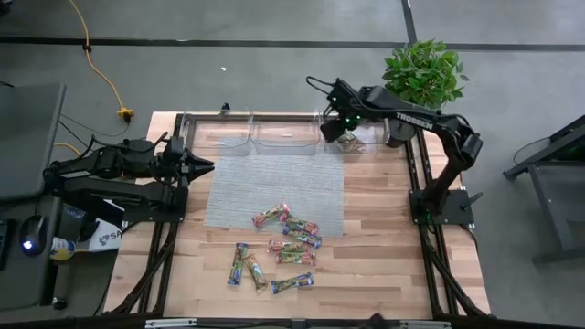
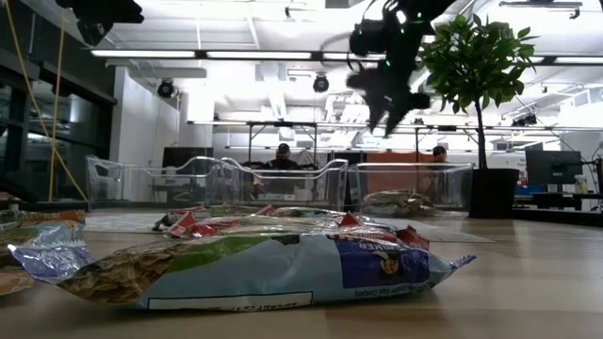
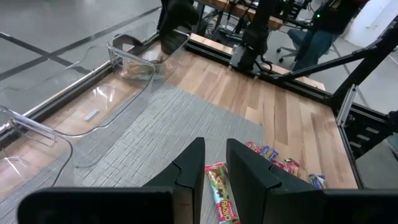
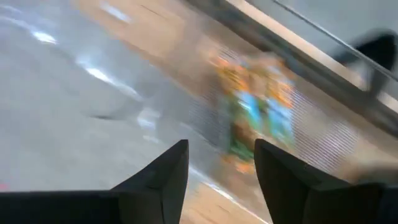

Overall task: Pick and place Granola Bars by type
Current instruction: Put the yellow granola bar into the right transparent bin

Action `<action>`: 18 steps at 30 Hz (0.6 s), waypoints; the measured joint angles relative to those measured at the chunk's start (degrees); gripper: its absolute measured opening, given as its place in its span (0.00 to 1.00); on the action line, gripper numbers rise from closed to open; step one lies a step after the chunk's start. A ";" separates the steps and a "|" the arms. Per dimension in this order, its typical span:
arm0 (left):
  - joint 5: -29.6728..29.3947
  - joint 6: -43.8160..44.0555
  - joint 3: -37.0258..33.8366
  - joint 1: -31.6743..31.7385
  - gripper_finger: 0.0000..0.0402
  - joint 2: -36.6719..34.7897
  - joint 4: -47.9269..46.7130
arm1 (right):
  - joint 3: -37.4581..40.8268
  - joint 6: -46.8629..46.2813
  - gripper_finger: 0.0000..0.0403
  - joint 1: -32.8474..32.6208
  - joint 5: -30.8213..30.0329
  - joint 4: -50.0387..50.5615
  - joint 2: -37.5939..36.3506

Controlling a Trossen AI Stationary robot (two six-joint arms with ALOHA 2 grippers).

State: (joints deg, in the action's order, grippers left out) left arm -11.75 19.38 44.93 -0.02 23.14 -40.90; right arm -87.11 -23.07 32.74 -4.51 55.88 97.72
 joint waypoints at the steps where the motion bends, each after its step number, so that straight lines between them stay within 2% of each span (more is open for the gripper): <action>1: 0.01 0.00 0.00 0.00 0.16 -0.01 0.00 | 0.00 0.47 0.41 -0.98 1.81 -2.56 -0.39; 5: 0.02 0.00 0.02 0.01 0.16 0.00 0.01 | 0.00 1.25 0.39 -6.61 9.12 -14.76 -0.86; 8: 0.03 0.00 0.00 0.01 0.16 0.00 0.00 | 0.00 2.19 0.38 -12.50 11.59 -22.89 -0.50; 13: 0.04 0.00 0.00 0.00 0.16 -0.01 0.01 | 0.00 3.59 0.38 -23.65 10.24 -33.05 0.53; 18: 0.07 0.00 0.01 0.01 0.16 0.00 0.01 | -0.02 2.32 0.38 -32.82 3.53 -37.15 0.42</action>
State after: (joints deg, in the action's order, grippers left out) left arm -11.68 19.38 44.94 -0.01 23.14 -40.88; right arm -87.13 -20.75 -0.08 -0.98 18.73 98.15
